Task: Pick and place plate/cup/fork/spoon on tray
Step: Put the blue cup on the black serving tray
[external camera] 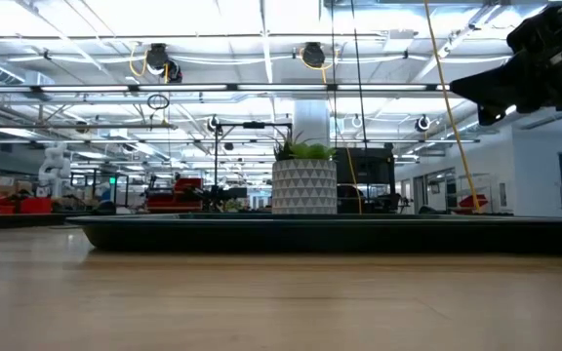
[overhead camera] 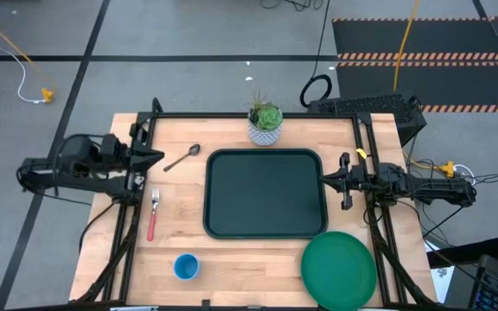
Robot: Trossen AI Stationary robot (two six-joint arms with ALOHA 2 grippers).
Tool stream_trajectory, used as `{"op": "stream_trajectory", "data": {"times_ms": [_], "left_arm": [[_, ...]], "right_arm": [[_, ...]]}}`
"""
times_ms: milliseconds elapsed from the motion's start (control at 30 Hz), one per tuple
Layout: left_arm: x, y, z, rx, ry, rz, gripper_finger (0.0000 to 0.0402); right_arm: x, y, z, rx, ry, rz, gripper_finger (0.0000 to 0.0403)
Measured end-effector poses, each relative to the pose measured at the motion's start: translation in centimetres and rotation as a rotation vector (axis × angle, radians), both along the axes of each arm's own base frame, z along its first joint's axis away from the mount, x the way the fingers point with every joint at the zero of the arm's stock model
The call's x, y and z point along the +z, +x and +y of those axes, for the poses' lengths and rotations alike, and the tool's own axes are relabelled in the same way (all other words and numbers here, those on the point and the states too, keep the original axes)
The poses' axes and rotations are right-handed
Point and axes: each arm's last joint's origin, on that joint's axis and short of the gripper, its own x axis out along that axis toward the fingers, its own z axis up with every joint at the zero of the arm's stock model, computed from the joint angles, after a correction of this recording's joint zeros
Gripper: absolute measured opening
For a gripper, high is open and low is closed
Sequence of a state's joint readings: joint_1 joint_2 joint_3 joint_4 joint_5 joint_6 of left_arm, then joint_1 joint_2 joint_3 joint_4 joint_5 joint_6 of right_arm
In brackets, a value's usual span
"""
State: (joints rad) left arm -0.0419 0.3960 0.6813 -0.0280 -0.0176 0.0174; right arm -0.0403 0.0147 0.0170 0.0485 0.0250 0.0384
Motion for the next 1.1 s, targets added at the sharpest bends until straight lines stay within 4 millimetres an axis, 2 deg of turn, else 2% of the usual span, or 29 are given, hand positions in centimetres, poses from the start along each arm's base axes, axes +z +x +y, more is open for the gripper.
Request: {"op": "stream_trajectory", "data": {"times_ms": [200, 367, 567, 800, 967, 1100], "left_arm": [[4.6, 1.7, -0.6, -0.049, 0.006, 0.147, 0.0026], [5.8, 4.0, -1.6, -0.112, -0.040, 0.310, 0.0026], [3.6, 7.5, -4.9, -0.236, -0.060, 0.510, 0.0026], [-0.3, 10.2, -10.0, -0.119, 0.048, 0.734, 0.0026], [-2.5, 10.8, -14.0, -0.158, 0.109, 0.800, 0.0026], [-3.8, 10.6, -16.3, -0.164, 0.079, 0.840, 0.0026]], "right_arm": [[0.0, 0.0, 0.0, 0.001, 0.047, -0.005, 0.0000], [0.0, 0.0, 0.0, 0.012, 0.288, -0.022, 0.0000], [0.0, 0.0, 0.3, 0.107, 0.418, -0.009, 0.0000], [-0.1, 0.2, 0.4, 0.136, 0.466, 0.036, 0.0000], [3.9, 0.5, 0.4, 0.143, 0.428, 0.002, 0.0000], [7.0, 1.8, 0.6, 0.151, 0.376, 0.047, 0.0000]]}}
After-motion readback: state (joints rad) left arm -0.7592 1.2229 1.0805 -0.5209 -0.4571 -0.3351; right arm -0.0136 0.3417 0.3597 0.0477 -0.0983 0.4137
